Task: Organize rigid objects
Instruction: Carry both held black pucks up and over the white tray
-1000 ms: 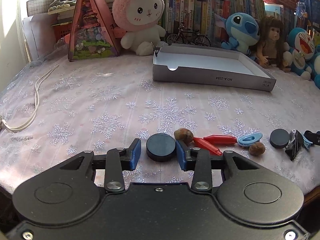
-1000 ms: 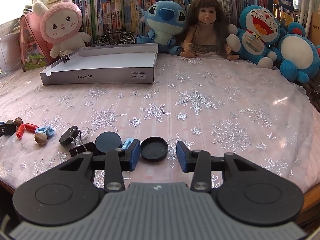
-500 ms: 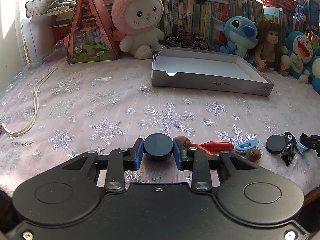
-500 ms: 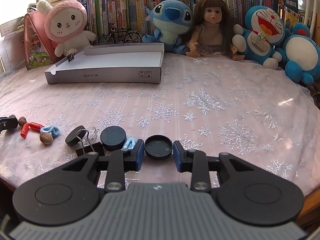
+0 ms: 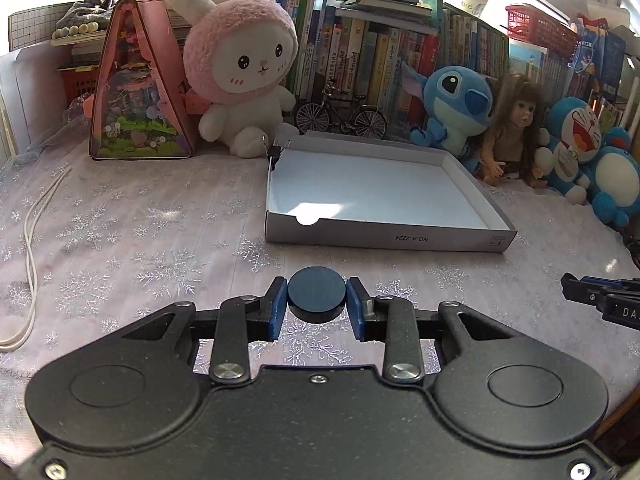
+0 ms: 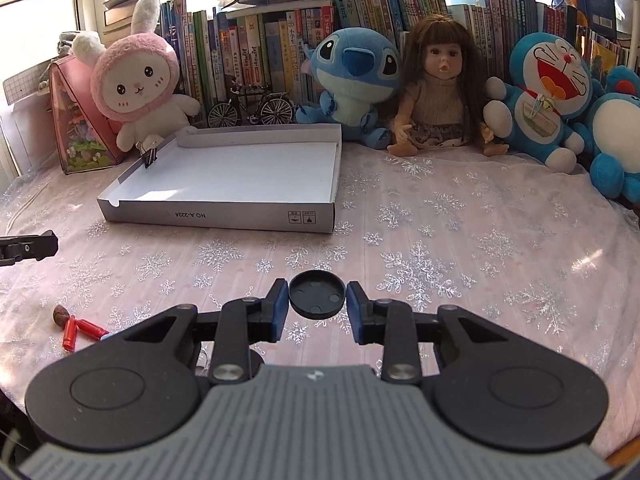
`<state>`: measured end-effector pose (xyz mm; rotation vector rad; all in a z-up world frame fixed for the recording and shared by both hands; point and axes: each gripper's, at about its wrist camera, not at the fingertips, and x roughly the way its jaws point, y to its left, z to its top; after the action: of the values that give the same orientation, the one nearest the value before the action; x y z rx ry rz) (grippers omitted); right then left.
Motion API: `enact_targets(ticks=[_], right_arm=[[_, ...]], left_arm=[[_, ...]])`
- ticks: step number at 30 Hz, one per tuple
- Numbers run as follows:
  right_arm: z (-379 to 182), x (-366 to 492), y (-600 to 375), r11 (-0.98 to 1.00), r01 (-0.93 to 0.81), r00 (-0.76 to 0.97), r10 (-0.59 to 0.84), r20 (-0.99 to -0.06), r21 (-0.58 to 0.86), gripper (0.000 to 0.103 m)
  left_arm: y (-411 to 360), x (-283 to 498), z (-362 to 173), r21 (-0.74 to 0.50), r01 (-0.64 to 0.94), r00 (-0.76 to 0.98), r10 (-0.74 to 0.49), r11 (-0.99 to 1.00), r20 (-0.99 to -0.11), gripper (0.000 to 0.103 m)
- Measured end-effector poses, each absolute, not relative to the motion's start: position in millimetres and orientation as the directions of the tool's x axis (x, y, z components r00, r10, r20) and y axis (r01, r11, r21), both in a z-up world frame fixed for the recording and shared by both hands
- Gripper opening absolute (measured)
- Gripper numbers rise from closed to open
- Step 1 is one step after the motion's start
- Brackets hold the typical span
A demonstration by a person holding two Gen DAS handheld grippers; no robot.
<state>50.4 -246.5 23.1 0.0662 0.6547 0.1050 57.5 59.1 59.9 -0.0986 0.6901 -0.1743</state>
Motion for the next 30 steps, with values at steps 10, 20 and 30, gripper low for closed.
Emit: enact_targets(ticks=[10,20,30], right_arm=[[67.9,115.7,-234.1,0.981,-0.146,0.782,0.192,-0.593,0.126,0.037],[91.8,209.1,-229.7,0.978,-0.127,0.724,0.207,-0.658,0.169,0.037],[63.8,292.3,-213.5,0.975,-0.09,0.675,0.211,-0.707,0.204,0.037]], left_arm=[[31.8,127.0,99.6,-0.157,0.191,0.751,-0.248,0.969,-0.612,0.03],[4.4,230.8,105.8,-0.223,0.217,0.67,-0.311,0.95,-0.674,0.03],[-6.9,318.9,68.9,-0.167,0.127,0.641,-0.209,0.978,-0.739,0.03]])
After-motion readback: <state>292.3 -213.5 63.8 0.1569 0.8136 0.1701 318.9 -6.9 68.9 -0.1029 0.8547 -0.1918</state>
